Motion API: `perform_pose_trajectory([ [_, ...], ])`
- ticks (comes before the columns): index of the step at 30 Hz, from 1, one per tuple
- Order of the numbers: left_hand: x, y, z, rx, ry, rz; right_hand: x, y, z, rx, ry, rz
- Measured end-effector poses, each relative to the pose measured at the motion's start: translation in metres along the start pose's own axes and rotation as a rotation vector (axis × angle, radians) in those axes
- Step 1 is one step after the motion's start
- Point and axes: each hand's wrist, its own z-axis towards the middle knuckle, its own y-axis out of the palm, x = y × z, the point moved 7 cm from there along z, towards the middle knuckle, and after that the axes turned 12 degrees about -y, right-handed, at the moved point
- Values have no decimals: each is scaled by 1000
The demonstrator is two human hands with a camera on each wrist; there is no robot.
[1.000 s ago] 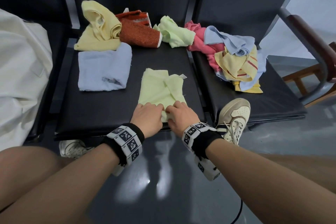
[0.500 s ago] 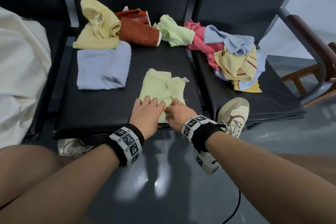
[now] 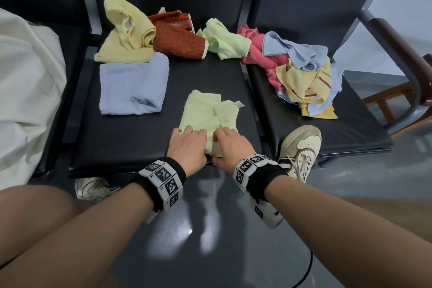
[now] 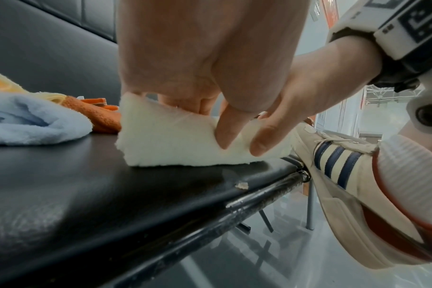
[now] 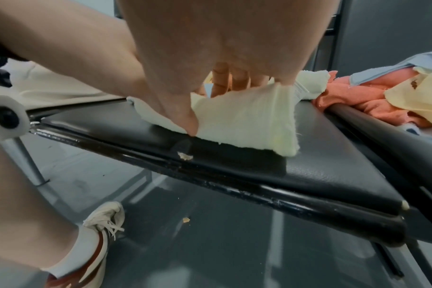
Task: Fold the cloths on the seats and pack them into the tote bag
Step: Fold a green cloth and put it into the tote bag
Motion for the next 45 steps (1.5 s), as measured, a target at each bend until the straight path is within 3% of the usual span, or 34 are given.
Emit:
perform_pose_trajectory([
  [10,2,-12,-5,131,76,-5,1,-2,6,-65,16,21],
  [17,4,-9,-8,90,71,58,3,-3,7,-145,48,69],
  [32,0,-10,-5,33,31,35,4,4,-1,-20,22,0],
  [39,-3,-12,-7,118,51,0,16,3,4,-84,85,157],
  [45,0,-10,-5,94,66,49,22,9,8,-148,128,240],
])
